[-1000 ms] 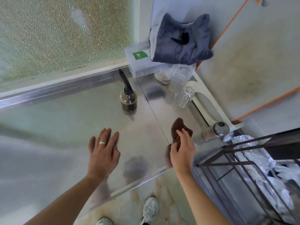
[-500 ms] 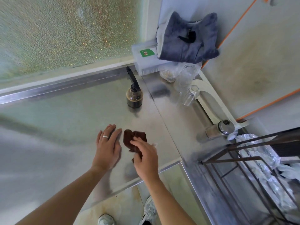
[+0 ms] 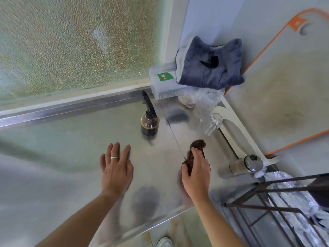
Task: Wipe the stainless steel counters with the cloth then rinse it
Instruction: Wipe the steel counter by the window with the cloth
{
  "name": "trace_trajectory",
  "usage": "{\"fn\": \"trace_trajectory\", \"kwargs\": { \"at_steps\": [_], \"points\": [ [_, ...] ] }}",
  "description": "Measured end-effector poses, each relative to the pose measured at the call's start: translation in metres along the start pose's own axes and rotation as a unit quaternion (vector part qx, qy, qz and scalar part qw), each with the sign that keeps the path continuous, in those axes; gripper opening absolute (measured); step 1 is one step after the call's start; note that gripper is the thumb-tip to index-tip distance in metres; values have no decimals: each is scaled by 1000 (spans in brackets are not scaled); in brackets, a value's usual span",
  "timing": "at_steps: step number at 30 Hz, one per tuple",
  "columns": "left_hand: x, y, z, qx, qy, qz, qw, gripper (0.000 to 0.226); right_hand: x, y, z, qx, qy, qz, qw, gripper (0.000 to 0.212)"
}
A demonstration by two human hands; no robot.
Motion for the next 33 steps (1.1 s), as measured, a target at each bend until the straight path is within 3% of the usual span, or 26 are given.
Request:
{"fn": "trace_trajectory", "kwargs": {
  "at_steps": [4, 8, 12, 20, 26, 33],
  "points": [
    [6, 2, -5, -15, 3, -10, 1000, 55, 14, -22, -50, -4, -52, -105, 993, 88],
    [4, 4, -4, -11, 5, -14, 1000, 57, 44, -55, -112, -49, -101, -76, 991, 74],
    [3, 6, -5, -6, 23, -18, 1000, 58, 67, -84, -158, -121, -73, -22, 990, 65],
    [5, 5, -6, -3, 30, -17, 999, 58, 82, -104, -200, -188, -66, -20, 980, 62],
    [3, 6, -4, -5, 15, -13, 1000, 58, 75, -86, -184, -179, -88, -51, 978, 64],
    [0, 5, -4, -8, 23, 15, 1000, 57, 51, -59, -87, -130, -14, -68, 989, 63]
  ]
}}
Point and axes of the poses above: each hand's wrist, its own z-axis away from the middle knuckle, its own x-axis out of the palm, y = z × x, the point moved 8 cm from there along -z, towards the middle knuckle, and after that the axes turned 2 degrees about y, right-handed, at the moved point
